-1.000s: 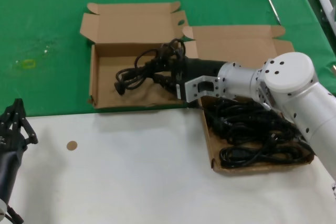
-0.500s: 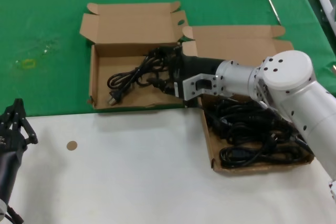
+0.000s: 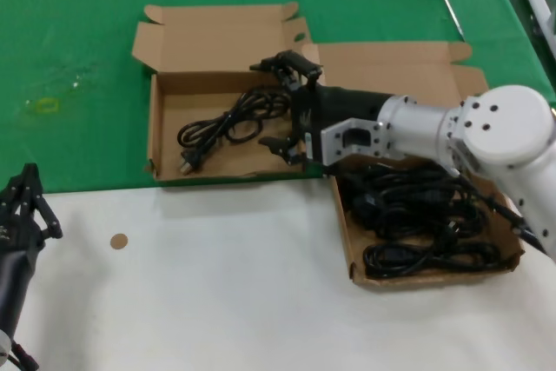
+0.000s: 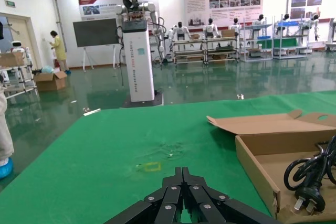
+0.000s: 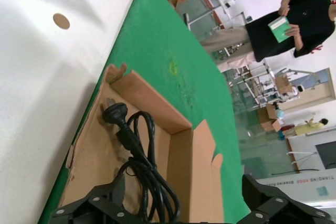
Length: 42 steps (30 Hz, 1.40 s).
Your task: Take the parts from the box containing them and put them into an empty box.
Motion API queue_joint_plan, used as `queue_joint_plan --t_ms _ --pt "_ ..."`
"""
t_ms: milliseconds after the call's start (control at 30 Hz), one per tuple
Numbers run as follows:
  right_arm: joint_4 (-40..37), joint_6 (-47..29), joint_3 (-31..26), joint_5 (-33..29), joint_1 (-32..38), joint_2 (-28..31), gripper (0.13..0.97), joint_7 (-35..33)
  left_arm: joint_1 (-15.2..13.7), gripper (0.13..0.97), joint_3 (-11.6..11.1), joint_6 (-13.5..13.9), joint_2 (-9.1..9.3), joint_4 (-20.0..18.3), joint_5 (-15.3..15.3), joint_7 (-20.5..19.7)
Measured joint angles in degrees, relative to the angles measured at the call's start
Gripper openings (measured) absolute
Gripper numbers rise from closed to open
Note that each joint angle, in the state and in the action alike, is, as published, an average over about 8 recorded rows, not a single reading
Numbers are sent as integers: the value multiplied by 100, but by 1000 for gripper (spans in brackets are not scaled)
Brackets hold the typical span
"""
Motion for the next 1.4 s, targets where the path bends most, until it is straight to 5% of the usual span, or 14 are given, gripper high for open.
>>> queue_joint_plan --t_ms 333,600,1133,1400 --pt "1358 99 24 -185 -562 553 829 681 0 152 0 0 0 0 0 0" --pt "1683 172 58 -240 -707 681 933 825 0 159 0 0 0 0 0 0" --pt "1963 715 421 57 -1330 568 966 1383 0 242 0 0 0 0 0 0" --pt "2158 1096 676 266 -1766 488 966 1776 0 393 0 0 0 0 -1 0"
